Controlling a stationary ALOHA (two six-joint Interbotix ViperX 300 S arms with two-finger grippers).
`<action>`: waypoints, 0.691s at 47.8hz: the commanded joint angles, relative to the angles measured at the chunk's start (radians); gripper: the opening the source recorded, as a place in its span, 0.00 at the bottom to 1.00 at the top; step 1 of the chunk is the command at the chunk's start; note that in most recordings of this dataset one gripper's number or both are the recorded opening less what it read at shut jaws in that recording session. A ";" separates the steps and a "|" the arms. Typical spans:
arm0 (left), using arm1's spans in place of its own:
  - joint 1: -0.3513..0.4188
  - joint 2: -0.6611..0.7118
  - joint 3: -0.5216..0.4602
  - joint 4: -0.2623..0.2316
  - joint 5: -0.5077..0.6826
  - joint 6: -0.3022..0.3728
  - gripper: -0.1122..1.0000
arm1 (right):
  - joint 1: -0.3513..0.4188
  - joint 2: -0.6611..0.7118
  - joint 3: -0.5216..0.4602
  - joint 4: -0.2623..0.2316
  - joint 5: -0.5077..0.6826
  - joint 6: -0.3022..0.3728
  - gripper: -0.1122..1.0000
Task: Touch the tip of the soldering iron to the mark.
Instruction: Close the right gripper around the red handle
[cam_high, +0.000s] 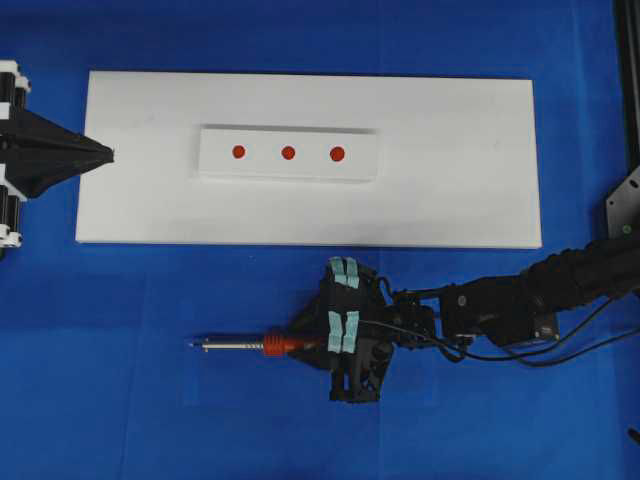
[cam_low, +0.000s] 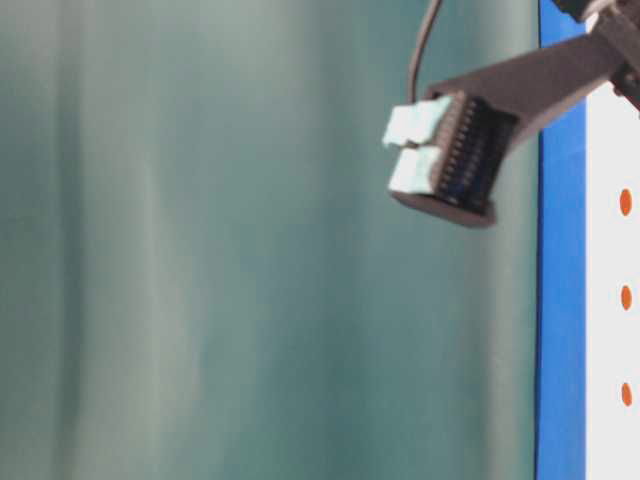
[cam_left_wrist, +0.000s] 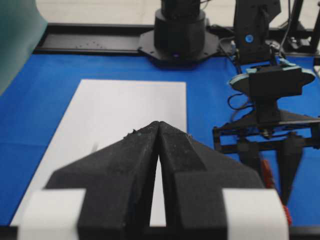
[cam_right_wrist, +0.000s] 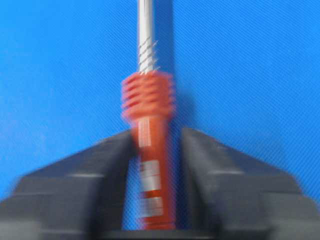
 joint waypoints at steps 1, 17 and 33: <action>0.003 0.005 -0.011 0.000 -0.009 0.000 0.10 | -0.002 -0.015 -0.012 0.000 -0.005 -0.002 0.19; 0.003 0.005 -0.009 0.000 -0.009 0.000 0.10 | -0.006 -0.021 -0.011 -0.002 -0.002 -0.005 0.16; 0.003 0.005 -0.008 0.000 -0.009 -0.011 0.10 | -0.038 -0.209 0.002 -0.002 0.150 -0.067 0.16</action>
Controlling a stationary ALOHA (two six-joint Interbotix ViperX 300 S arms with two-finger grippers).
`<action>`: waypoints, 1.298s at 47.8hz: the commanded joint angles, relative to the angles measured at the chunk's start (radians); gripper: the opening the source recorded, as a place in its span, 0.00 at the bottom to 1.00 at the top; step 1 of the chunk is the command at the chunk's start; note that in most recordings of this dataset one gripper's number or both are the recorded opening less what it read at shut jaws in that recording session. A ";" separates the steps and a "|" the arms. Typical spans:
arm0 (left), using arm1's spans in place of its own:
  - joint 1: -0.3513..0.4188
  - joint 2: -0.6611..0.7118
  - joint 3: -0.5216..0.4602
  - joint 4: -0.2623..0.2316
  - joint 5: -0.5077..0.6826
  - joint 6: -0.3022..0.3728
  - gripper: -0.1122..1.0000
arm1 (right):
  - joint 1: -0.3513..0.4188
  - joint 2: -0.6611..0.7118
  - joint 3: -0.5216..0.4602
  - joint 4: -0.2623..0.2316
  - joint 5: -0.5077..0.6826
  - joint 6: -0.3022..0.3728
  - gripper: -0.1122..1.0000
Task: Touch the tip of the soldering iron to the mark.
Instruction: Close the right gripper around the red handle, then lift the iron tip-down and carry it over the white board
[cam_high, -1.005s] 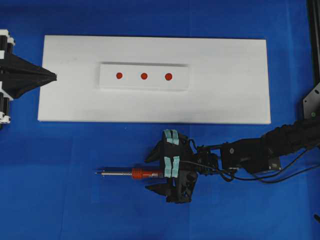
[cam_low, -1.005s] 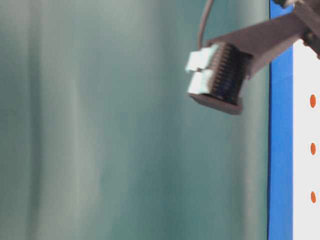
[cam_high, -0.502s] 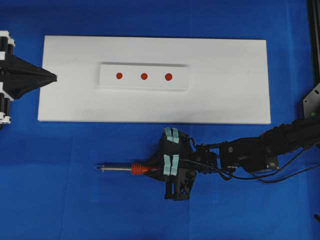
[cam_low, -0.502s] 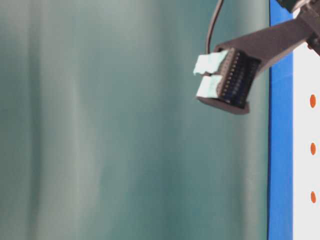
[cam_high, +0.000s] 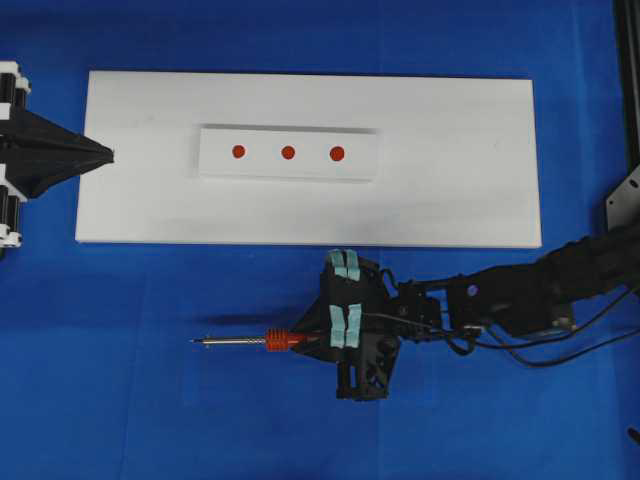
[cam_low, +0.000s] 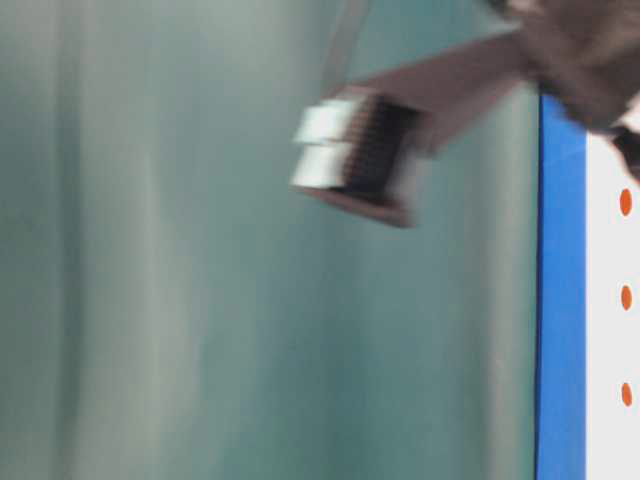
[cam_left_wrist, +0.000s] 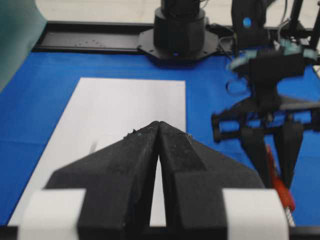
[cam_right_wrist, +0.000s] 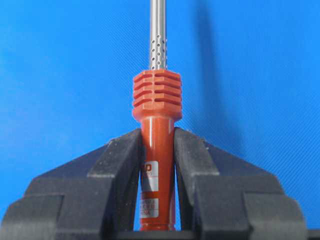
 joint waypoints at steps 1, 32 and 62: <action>0.003 0.005 -0.008 0.002 -0.009 -0.002 0.10 | -0.020 -0.101 -0.011 -0.003 0.064 -0.025 0.16; 0.003 0.005 -0.005 0.000 -0.014 -0.003 0.10 | -0.049 -0.368 -0.020 -0.037 0.308 -0.087 0.16; 0.003 0.005 -0.003 0.000 -0.014 -0.003 0.10 | -0.272 -0.374 -0.023 -0.235 0.431 -0.094 0.16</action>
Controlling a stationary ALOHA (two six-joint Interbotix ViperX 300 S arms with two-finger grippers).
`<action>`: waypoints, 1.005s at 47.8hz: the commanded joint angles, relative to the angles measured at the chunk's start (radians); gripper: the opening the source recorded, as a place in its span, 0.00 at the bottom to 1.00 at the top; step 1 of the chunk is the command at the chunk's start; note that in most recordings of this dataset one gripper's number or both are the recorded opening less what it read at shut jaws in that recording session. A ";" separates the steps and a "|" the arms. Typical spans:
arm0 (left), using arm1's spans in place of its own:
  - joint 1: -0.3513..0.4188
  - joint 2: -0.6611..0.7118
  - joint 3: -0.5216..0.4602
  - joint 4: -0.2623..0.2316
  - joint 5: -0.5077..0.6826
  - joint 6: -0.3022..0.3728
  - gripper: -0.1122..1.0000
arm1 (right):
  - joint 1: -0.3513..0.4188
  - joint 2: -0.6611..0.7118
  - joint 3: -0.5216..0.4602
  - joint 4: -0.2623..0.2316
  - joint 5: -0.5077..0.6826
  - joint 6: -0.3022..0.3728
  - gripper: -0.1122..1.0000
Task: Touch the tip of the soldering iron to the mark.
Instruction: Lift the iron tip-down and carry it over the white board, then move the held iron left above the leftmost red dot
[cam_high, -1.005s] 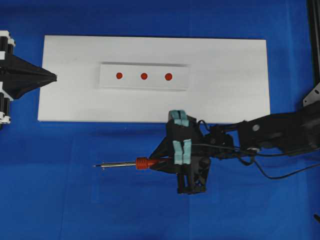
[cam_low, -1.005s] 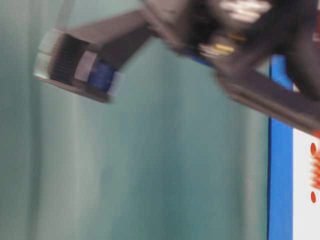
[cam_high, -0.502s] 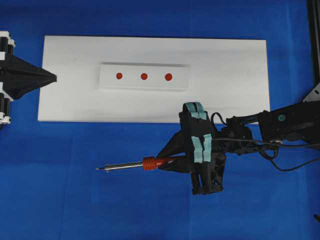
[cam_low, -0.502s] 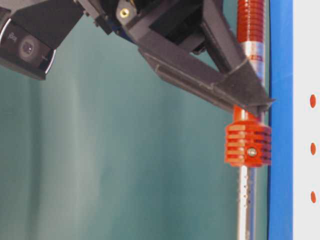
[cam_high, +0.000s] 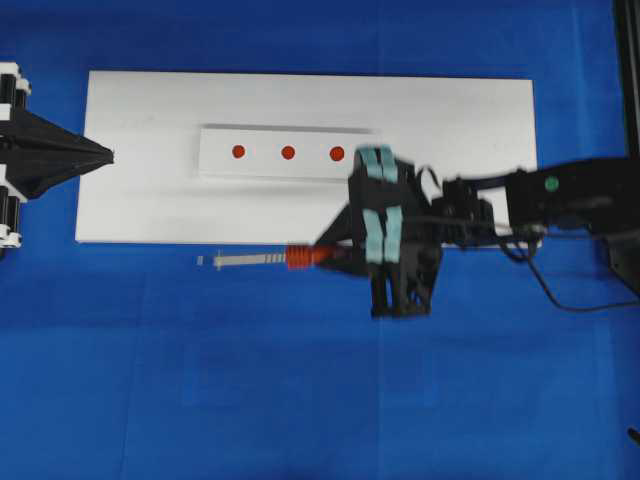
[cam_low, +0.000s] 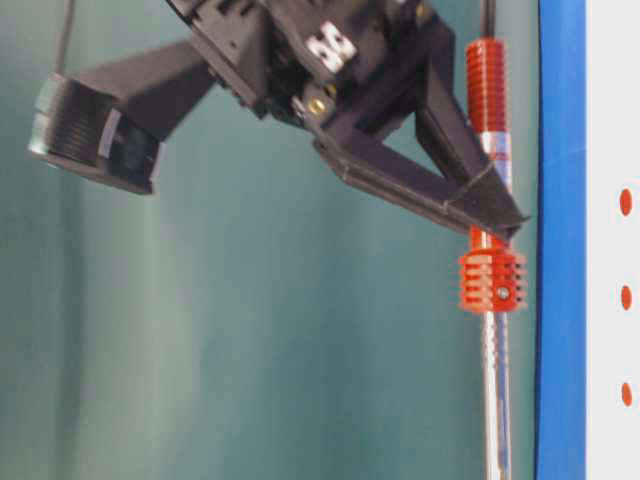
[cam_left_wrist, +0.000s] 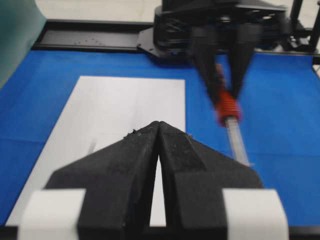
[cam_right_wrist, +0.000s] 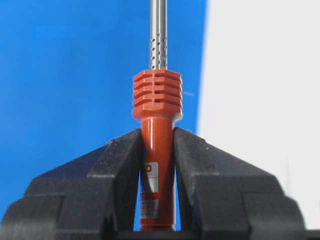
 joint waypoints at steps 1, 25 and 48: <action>0.003 0.005 -0.009 0.000 -0.009 0.000 0.10 | -0.044 -0.034 -0.023 -0.043 0.015 -0.002 0.16; 0.003 0.005 -0.011 0.000 -0.011 0.000 0.10 | -0.244 -0.029 -0.051 -0.209 0.040 -0.009 0.16; 0.002 0.005 -0.009 0.000 -0.009 0.000 0.10 | -0.265 -0.023 -0.057 -0.233 0.046 -0.009 0.16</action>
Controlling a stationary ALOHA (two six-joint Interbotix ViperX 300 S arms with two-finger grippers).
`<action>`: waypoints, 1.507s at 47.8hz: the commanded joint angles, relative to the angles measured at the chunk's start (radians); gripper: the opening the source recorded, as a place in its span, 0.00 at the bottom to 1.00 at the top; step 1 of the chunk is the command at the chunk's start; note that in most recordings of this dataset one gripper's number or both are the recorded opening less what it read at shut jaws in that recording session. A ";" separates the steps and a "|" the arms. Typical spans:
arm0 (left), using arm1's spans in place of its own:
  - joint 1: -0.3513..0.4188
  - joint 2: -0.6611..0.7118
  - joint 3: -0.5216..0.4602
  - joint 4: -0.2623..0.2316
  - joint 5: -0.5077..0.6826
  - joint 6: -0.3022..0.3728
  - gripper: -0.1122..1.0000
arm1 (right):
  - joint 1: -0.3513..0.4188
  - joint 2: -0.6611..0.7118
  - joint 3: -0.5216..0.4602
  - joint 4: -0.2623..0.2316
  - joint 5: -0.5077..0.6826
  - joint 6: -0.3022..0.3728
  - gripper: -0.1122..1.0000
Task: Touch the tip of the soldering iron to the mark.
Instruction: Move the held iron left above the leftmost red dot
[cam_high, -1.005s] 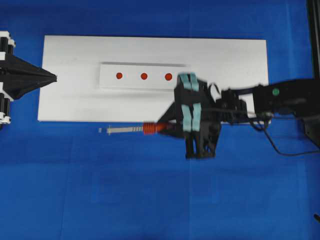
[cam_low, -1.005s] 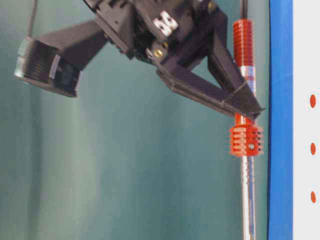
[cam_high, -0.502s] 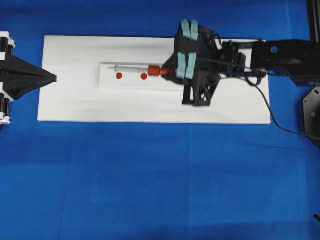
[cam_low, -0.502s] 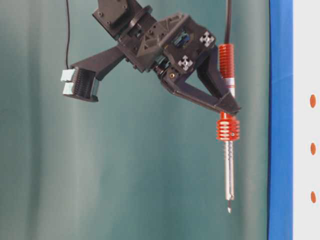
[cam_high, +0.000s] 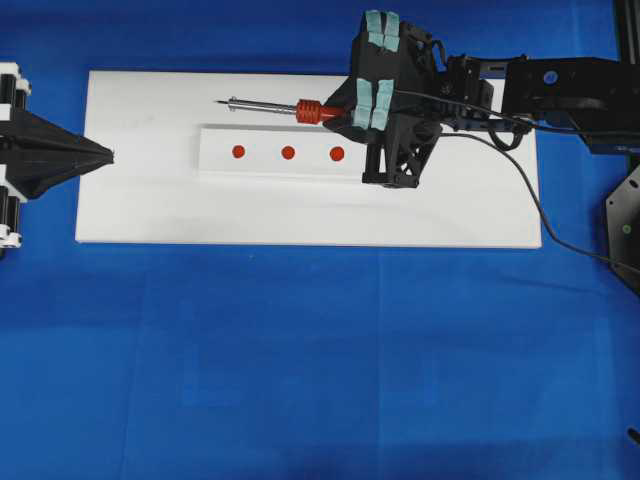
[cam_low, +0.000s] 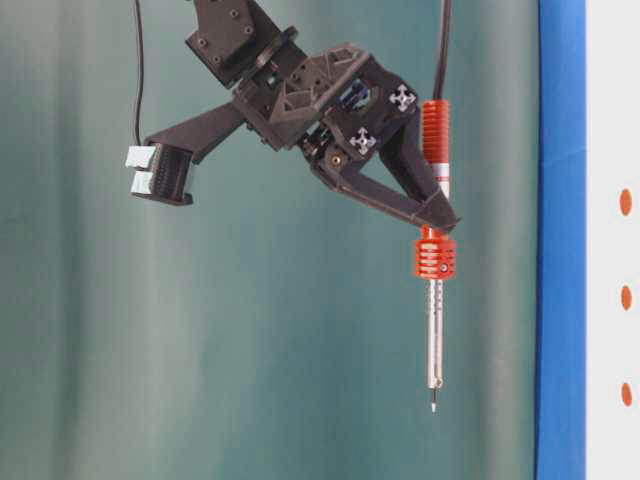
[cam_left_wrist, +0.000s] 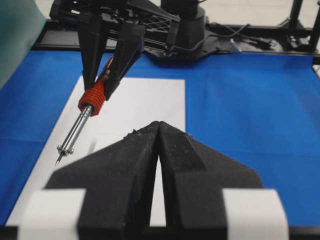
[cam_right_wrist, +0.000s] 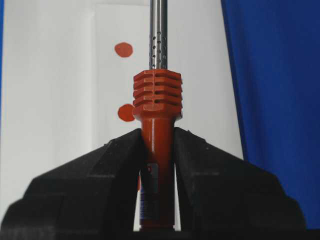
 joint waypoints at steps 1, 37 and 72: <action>0.003 0.005 -0.008 0.000 -0.009 0.000 0.10 | -0.002 -0.023 -0.029 -0.003 0.002 -0.002 0.16; 0.003 0.009 -0.008 0.000 -0.009 0.000 0.10 | -0.002 -0.006 -0.094 -0.003 0.336 -0.044 0.16; 0.003 0.008 -0.008 0.000 -0.009 0.000 0.10 | -0.002 -0.006 -0.094 -0.002 0.333 -0.043 0.16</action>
